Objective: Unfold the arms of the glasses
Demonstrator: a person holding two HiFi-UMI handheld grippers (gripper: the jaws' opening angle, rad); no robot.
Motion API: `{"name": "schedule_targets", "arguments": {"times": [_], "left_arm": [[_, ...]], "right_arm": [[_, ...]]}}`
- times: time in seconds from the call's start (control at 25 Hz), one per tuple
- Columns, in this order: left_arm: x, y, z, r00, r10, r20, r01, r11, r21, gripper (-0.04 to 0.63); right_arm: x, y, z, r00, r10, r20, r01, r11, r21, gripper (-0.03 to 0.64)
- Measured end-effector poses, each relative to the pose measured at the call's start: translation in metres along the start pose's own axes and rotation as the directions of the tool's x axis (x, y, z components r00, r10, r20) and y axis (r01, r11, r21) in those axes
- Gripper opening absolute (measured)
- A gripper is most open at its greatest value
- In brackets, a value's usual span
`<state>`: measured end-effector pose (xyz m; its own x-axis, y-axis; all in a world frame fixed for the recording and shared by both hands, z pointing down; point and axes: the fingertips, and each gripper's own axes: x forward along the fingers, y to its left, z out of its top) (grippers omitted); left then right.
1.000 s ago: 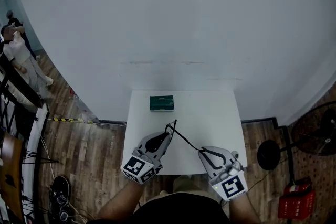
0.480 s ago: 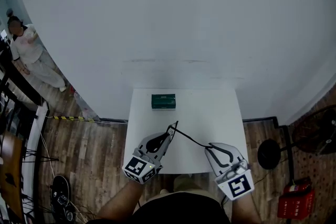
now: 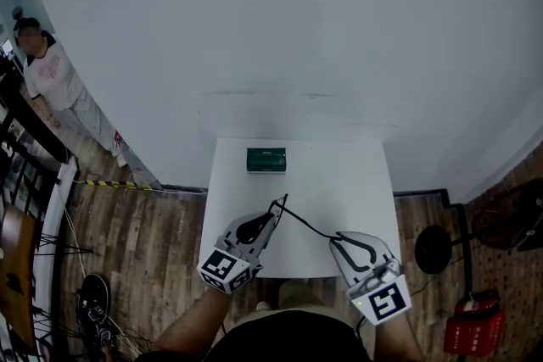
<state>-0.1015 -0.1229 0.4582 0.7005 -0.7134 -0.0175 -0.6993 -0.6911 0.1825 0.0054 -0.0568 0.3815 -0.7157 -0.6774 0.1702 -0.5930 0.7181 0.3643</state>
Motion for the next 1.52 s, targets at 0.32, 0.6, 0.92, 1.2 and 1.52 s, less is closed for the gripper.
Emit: {"name": "schedule_targets", "arguments": {"times": [0.32, 0.6, 0.92, 1.2, 1.52], "left_arm": [[0.002, 0.014, -0.002, 0.999, 0.031, 0.012, -0.030, 0.997, -0.066, 0.020], [0.008, 0.019, 0.005, 0.998, 0.052, 0.028, -0.050, 0.995, -0.082, 0.020], [0.026, -0.001, 0.008, 1.000, 0.005, 0.028, -0.002, 0.993, -0.122, 0.020], [0.042, -0.015, 0.005, 0.999, -0.035, 0.022, 0.037, 0.992, -0.121, 0.020], [0.058, -0.015, -0.008, 0.998, -0.056, 0.004, 0.056, 0.990, -0.130, 0.020]], "right_arm": [[-0.008, -0.006, 0.001, 0.998, -0.027, 0.063, 0.021, 0.995, 0.101, 0.052], [-0.002, 0.013, -0.021, 0.998, 0.054, 0.031, -0.058, 0.988, 0.147, 0.051], [0.038, 0.025, -0.036, 0.992, 0.111, 0.062, -0.127, 0.918, 0.375, 0.063], [0.067, 0.004, -0.051, 0.989, 0.071, 0.131, -0.135, 0.800, 0.584, 0.067], [0.092, -0.014, -0.058, 0.984, 0.087, 0.156, -0.166, 0.771, 0.615, 0.067]]}}
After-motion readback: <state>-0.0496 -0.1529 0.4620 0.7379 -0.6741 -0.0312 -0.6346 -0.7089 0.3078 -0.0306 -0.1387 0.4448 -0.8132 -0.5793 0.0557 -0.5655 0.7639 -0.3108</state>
